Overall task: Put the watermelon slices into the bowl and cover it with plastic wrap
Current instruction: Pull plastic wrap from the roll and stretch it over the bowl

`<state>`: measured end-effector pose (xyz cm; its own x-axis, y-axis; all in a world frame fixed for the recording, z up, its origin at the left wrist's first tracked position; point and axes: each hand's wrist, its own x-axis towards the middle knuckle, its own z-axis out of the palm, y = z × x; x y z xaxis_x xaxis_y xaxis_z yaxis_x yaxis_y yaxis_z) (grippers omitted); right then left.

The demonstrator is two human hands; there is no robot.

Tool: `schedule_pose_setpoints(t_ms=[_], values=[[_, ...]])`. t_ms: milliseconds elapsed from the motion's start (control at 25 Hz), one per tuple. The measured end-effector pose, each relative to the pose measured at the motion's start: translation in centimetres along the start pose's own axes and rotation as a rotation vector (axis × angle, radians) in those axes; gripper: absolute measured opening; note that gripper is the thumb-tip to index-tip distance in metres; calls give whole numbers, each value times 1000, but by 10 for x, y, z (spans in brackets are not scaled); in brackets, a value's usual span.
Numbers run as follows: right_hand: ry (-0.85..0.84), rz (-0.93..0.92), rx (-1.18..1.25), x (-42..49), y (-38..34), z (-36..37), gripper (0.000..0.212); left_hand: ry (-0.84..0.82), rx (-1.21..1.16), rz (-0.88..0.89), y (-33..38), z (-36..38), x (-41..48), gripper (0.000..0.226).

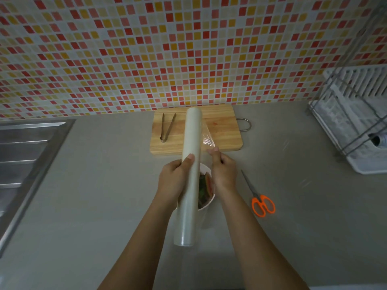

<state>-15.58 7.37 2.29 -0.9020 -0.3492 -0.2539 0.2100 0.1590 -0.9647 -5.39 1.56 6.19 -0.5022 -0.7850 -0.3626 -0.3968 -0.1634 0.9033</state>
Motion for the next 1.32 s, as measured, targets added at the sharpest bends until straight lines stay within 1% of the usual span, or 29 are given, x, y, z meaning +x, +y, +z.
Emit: schedule_pose_setpoints(t_ms=[120,240,280,360,400,480,560,640,720,760,840,920,1040,1080,1160,1320], values=[[6,20,-37,3,10,-8,37,-45,-207,-119,-4,2,0,41],[-30,-2,-55,4,12,-11,38,-14,-311,-238,-9,11,-4,43],[-43,-11,-59,4,12,-11,38,-10,-267,-230,-10,14,-5,48],[-56,-30,-79,6,13,-14,39,-9,-3,-119,-12,16,-3,58],[-55,-37,-91,7,16,-16,39,11,116,-68,-12,16,-3,59],[-47,-42,-110,8,20,-19,39,64,185,-27,-13,11,-2,51],[-37,-44,-118,10,22,-22,38,36,99,-42,-16,4,0,39],[-43,-47,-125,13,23,-22,37,-34,-63,-83,-19,-1,-1,30],[-64,-31,-122,13,24,-22,37,-62,-174,-117,-19,-2,-1,26],[-75,-22,-116,12,24,-21,36,-54,-177,-114,-20,-1,0,28],[-84,-18,-99,13,23,-20,36,-18,-99,-55,-23,5,2,35],[-93,-8,-72,16,20,-19,38,24,24,54,-24,8,3,41],[-39,-15,-57,20,19,-18,38,58,282,212,-22,10,7,41],[-3,-26,-64,21,22,-17,37,67,348,232,-22,12,9,43],[47,-21,-80,20,31,-17,38,101,397,201,-21,17,11,46],[43,46,-107,23,46,-17,39,173,474,196,-26,25,13,39]])
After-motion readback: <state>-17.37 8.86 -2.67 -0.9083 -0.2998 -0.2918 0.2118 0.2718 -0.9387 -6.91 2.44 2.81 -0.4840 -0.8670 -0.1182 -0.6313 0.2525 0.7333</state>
